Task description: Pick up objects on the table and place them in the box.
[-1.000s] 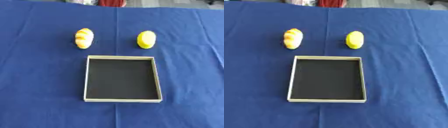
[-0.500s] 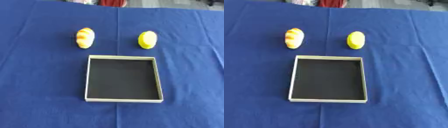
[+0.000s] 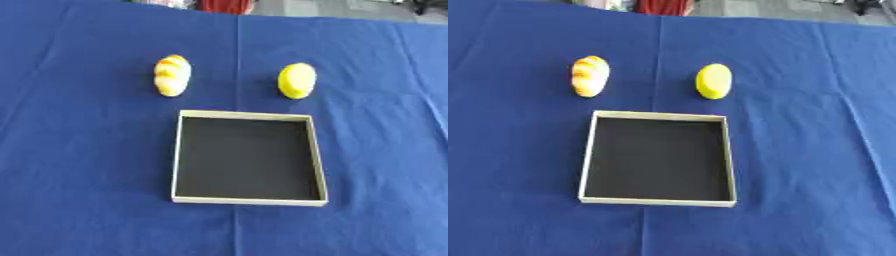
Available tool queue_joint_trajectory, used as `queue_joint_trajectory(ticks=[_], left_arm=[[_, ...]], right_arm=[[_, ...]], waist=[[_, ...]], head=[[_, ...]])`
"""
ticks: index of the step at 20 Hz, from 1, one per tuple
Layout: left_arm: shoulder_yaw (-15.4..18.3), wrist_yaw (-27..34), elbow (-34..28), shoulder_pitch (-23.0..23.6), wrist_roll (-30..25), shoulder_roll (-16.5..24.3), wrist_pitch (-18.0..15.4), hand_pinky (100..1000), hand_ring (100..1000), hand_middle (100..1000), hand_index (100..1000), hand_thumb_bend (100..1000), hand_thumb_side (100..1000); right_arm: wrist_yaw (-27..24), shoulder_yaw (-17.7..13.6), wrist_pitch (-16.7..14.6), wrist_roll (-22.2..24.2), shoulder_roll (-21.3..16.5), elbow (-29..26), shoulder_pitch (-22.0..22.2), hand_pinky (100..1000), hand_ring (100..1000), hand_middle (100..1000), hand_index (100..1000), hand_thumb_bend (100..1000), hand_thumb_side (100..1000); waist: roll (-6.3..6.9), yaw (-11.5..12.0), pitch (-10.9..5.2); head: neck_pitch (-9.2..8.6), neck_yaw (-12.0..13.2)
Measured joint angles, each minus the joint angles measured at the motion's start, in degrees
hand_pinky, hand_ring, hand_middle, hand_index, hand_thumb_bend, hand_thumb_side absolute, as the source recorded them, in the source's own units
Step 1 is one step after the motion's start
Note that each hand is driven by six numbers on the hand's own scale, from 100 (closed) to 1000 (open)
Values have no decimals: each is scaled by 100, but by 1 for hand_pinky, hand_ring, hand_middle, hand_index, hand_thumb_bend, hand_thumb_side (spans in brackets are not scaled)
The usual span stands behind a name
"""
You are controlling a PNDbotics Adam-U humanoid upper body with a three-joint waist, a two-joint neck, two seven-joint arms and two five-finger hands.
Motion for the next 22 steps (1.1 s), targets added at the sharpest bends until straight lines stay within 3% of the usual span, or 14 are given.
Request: queue_joint_trajectory(ticks=[5, 8, 18, 22], left_arm=[[0, 15, -1, 0, -6, 0, 3, 797, 771, 705, 820, 231, 675], [-1, 17, -1, 0, -9, 0, 3, 797, 771, 705, 820, 232, 674], [-34, 37, -1, -15, -52, -2, 4, 797, 771, 704, 819, 230, 675], [-34, 62, -1, -19, -54, -3, 5, 797, 771, 700, 819, 229, 676]], right_arm=[[421, 394, -301, 421, 217, 539, -201, 900, 923, 855, 897, 197, 550], [666, 476, -484, 669, 286, 747, -218, 906, 933, 868, 910, 248, 456], [1182, 529, -966, 1570, 563, 1162, -374, 912, 940, 877, 915, 292, 344], [1281, 526, -1056, 1897, 617, 1265, -364, 916, 950, 889, 914, 341, 205]], waist=[[7, -14, -1], [11, -16, -1], [49, -17, -1], [65, -11, -1]], head=[[-1, -1], [-1, -2], [-1, -11], [-1, -29]])
